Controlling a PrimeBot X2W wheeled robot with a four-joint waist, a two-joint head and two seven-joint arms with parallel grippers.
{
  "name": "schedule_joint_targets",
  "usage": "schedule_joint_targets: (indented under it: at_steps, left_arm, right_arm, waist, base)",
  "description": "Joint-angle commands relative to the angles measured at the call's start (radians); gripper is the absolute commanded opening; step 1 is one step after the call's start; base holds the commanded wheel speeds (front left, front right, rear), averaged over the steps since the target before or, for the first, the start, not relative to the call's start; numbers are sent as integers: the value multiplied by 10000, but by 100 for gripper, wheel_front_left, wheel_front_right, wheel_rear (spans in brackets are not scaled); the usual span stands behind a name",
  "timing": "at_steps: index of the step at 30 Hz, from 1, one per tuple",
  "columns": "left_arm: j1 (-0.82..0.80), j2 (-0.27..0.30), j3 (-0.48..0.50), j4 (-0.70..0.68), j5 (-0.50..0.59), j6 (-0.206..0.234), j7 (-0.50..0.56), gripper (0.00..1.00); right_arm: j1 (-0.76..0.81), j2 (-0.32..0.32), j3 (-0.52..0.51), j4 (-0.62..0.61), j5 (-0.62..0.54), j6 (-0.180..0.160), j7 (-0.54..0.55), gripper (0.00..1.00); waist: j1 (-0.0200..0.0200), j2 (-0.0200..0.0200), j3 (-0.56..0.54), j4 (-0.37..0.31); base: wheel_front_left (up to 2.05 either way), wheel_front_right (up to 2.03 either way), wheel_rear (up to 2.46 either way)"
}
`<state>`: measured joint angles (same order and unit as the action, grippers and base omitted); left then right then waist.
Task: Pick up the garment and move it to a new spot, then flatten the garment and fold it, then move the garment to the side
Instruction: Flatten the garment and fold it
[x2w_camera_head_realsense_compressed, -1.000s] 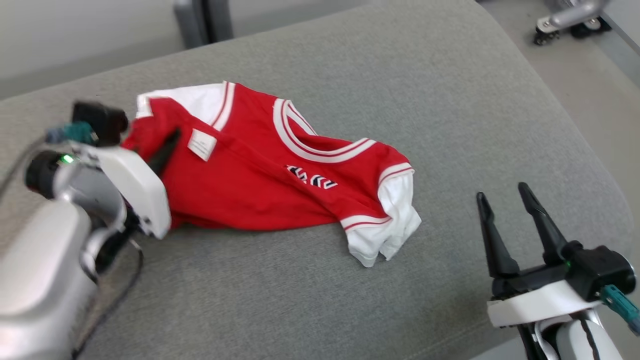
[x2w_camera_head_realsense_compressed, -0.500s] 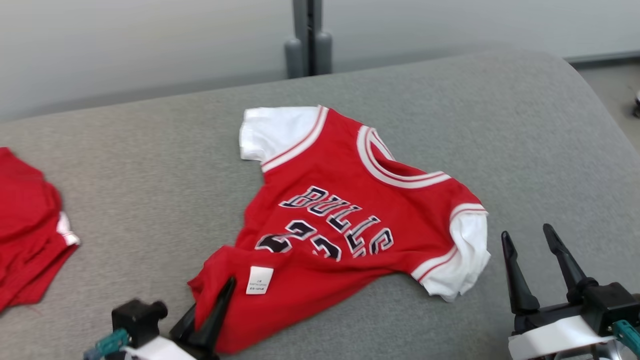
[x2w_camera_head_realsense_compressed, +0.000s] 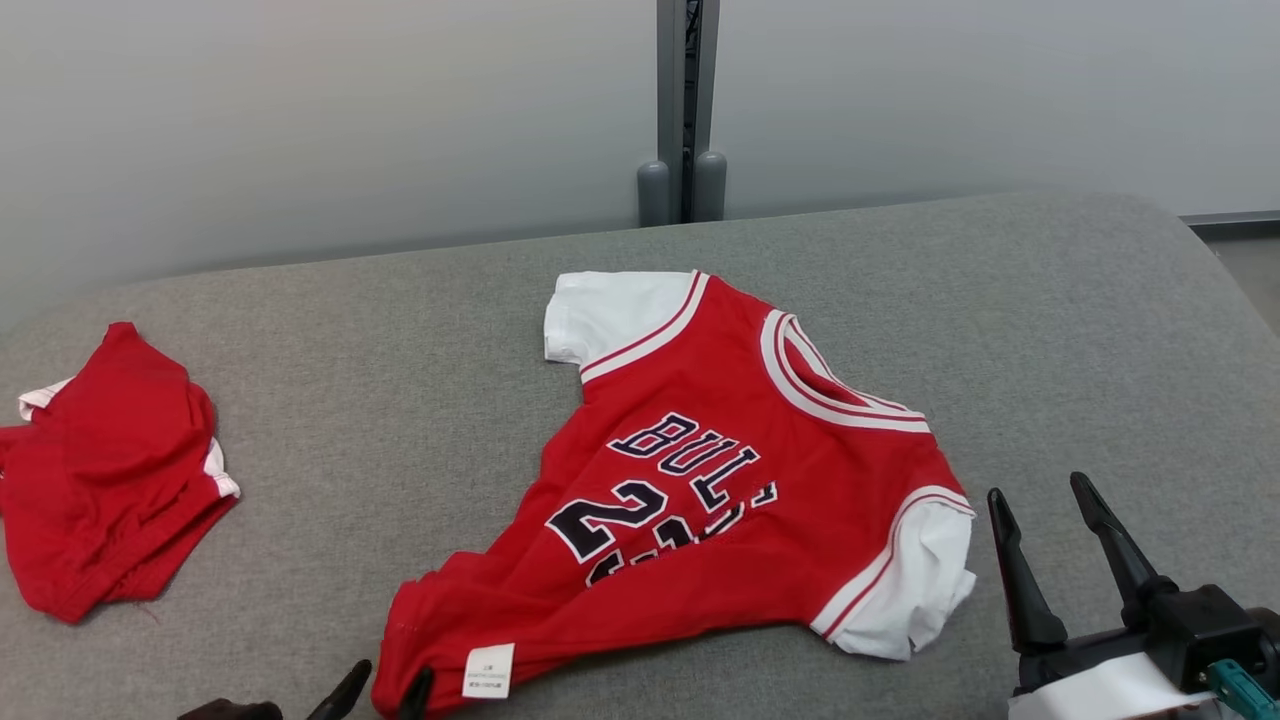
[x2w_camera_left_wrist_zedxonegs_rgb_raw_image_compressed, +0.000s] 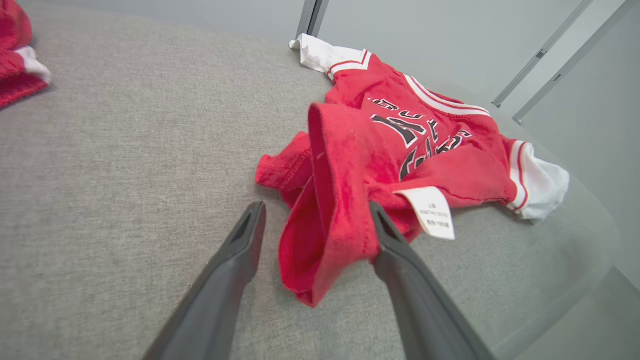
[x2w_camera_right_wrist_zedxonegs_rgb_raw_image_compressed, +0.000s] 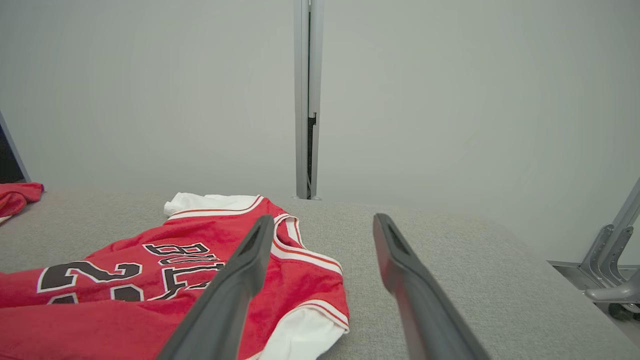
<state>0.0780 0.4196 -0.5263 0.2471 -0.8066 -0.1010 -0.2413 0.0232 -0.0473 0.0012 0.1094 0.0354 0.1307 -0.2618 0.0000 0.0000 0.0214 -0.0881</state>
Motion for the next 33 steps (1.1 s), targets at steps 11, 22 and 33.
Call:
schedule_joint_targets:
  at_steps: [11,22,33]
  left_arm:
    - [1457,2299,824,-3507,-677,1454,2303,100]
    - [1930,2583,1248,-5317,-680,2599,2594,100]
    - [954,1722,628,-3253,-624,2200,2555,56]
  right_arm:
    - [-35,-61,-109,-214,303,1,-49,100]
    - [-251,-58,-43,-298,403,1,-49,100]
    - [-494,-61,156,-246,424,1,-49,100]
  waist:
    - [0,0,241,-484]
    - [0,0,535,-506]
    - [0,0,829,-690]
  base:
    - [0,0,0]
    - [0,0,0]
    - [0,0,0]
